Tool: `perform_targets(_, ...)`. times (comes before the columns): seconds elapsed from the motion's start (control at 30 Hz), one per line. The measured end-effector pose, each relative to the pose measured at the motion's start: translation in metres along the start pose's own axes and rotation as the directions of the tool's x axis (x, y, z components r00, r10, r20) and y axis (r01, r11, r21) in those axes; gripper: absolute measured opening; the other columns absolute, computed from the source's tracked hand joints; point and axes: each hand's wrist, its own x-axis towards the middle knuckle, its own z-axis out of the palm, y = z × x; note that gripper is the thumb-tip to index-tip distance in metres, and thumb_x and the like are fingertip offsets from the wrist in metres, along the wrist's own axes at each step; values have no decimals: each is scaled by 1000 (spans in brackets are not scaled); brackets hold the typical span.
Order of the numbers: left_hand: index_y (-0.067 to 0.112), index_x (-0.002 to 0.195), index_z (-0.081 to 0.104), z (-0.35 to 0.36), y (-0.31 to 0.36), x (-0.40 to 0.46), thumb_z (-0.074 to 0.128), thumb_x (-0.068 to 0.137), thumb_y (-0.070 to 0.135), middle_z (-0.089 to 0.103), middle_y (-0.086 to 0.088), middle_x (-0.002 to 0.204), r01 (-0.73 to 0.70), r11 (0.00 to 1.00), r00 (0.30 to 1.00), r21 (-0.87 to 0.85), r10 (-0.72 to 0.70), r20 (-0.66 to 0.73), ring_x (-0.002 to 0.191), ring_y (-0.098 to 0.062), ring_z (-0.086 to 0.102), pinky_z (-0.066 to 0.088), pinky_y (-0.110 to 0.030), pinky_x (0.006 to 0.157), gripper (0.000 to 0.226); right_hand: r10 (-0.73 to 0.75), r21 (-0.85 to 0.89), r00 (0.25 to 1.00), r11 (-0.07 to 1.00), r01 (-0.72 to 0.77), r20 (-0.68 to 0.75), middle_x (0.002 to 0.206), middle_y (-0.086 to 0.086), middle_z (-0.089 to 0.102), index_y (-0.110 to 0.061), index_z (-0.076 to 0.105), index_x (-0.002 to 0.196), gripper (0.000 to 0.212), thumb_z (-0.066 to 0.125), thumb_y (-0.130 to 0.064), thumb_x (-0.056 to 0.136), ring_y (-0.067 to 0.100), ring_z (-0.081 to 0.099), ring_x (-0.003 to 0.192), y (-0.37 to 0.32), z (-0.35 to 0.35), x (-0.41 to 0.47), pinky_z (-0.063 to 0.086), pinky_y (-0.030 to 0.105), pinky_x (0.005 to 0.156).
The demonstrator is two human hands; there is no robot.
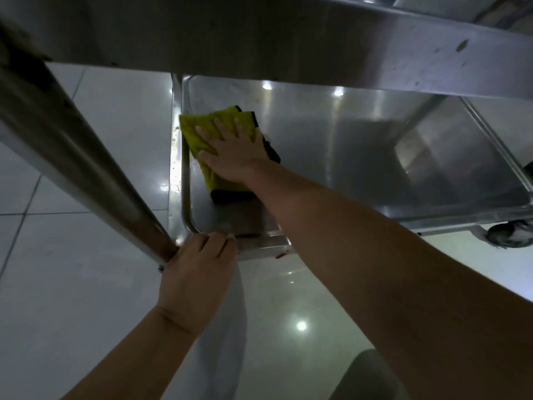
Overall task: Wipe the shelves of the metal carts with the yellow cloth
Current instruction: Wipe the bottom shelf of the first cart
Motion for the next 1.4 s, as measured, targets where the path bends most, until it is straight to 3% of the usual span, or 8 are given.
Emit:
perform_targets(0.13, 8, 94, 69, -1, 0, -1, 81, 68, 7, 62, -7, 81, 12, 1000, 1000, 16, -12, 2, 67, -27, 58, 42, -30, 46, 29, 168, -5, 986, 986, -168, -7, 161, -6, -10, -45, -2, 150, 58, 22, -58, 98, 28, -11, 148, 57, -12, 2, -4, 60, 114)
perform_targets(0.4, 6, 96, 68, 3, -1, -3, 64, 81, 12, 61, -10, 80, -28, 998, 999, 60, 30, -32, 68, -31, 59, 45, -32, 49, 16, 493, 45, 870, 870, -492, -26, 162, -5, -8, -44, -1, 150, 58, 26, -55, 99, 30, -8, 148, 191, -14, -73, 0, 57, 116)
perform_targets(0.63, 5, 95, 68, 5, 1, -2, 54, 91, 14, 63, -12, 82, -1, 1000, 1000, 15, 2, -22, 69, -33, 58, 48, -37, 52, 17, 565, 15, 824, 825, -565, -27, 162, -3, -10, -44, -5, 150, 57, 24, -50, 101, 29, -9, 148, 186, 7, -146, -1, 56, 116)
perform_targets(0.97, 5, 94, 69, 0, 20, -2, 59, 82, 14, 64, -13, 85, 233, 966, 972, -111, -233, 16, 81, -32, 61, 50, -38, 63, 18, 341, -187, 937, 918, -349, -74, 161, 6, -9, -39, -15, 149, 58, 7, -54, 97, 36, -6, 147, 100, 34, -172, 3, 59, 115)
perform_targets(1.1, 2, 96, 67, 3, 22, -4, 53, 86, 15, 62, -16, 87, 214, 973, 977, -90, -215, 3, 85, -34, 57, 48, -41, 70, 22, 166, -241, 980, 952, -188, -111, 162, 10, 2, -38, -4, 152, 74, -14, -58, 81, 40, 4, 146, 82, 43, -180, 7, 59, 113)
perform_targets(1.27, -3, 98, 64, -10, 42, 8, 51, 78, 11, 61, -22, 99, 277, 959, 958, -62, -271, 91, 91, -38, 55, 46, -46, 83, 28, -75, -282, 997, 956, 75, 12, 161, 10, -8, -36, -19, 145, 81, -20, -70, 71, 40, -3, 146, 110, 36, -193, 6, 59, 113)
perform_targets(1.33, -4, 108, 61, -13, 57, 20, 48, 77, 18, 60, -22, 107, 230, 973, 958, -20, -223, 180, 100, -38, 52, 41, -46, 93, 39, -155, -293, 987, 942, 163, 52, 161, 9, -10, -36, -18, 147, 84, -19, -71, 71, 39, -4, 146, 122, 32, -196, 7, 58, 113)
perform_targets(1.4, -2, 116, 59, -13, 73, 34, 47, 78, 26, 58, -19, 115, 174, 985, 955, -4, -168, 245, 106, -35, 49, 41, -45, 94, 49, -195, -289, 977, 934, 211, 82, 161, 7, -10, -36, -12, 150, 85, -15, -67, 70, 36, -5, 147, 134, 28, -197, 7, 57, 115)
